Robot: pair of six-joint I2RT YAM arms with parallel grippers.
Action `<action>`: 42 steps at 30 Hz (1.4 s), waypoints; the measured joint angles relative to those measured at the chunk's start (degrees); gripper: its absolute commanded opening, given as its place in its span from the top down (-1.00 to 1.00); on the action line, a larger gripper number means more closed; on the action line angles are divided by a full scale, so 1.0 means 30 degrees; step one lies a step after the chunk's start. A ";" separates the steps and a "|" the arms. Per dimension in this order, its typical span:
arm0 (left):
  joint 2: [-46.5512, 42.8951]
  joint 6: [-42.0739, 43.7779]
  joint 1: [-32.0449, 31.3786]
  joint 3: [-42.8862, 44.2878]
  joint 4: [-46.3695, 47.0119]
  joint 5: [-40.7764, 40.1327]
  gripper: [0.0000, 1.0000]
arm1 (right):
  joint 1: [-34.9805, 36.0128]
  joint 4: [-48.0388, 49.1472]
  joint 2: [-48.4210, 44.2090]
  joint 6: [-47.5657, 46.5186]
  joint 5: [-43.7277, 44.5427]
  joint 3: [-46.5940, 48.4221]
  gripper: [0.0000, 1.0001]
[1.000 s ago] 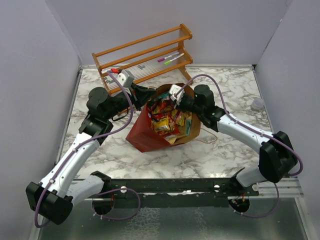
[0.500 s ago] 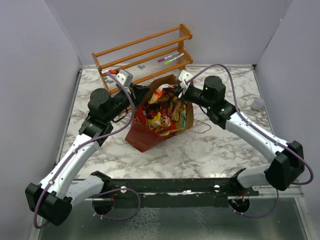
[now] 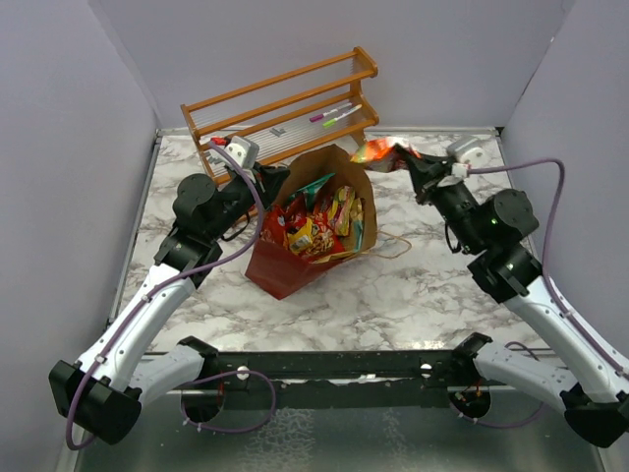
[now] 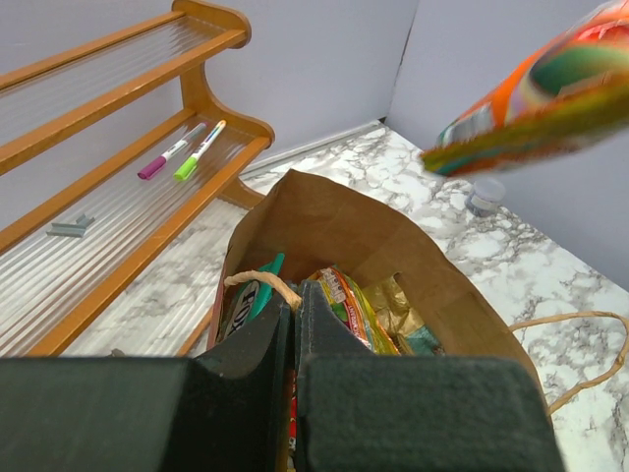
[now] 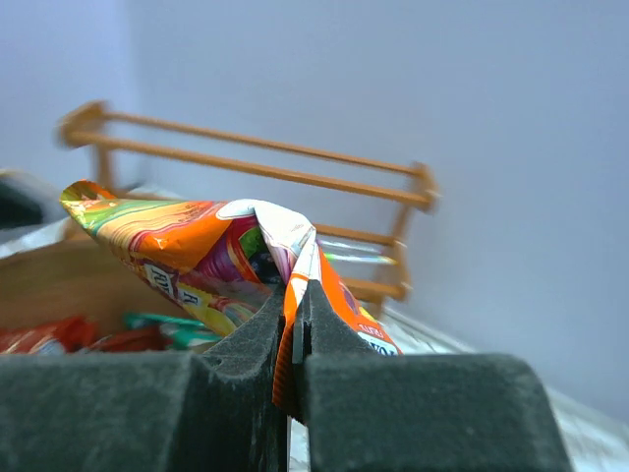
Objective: Take the snacks out of the paper bag
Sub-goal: Place the snack at the center of the board.
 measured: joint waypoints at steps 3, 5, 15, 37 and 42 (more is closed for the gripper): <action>0.0000 -0.0007 0.0000 0.0000 -0.0102 -0.0087 1.00 | 0.0000 0.0590 -0.1566 0.0889 0.4809 -0.1253 0.96; 0.0000 -0.0007 0.0000 0.0000 -0.0131 -0.0109 1.00 | -0.0007 0.1071 -0.2084 0.0991 0.8145 -0.2076 0.96; 0.0000 -0.0007 0.0000 0.0000 -0.0146 -0.0124 1.00 | -0.1457 0.0765 0.0627 0.3002 1.5511 -0.4852 0.96; -0.0073 0.0109 -0.0262 -0.0539 0.0335 0.0962 1.00 | -1.1285 0.0816 1.2684 2.0604 -0.2448 -0.2455 0.43; -0.0270 0.0022 -0.0539 -0.1260 0.1421 0.2863 1.00 | -1.2597 0.2004 1.3872 2.1624 -0.4328 -0.2878 -0.09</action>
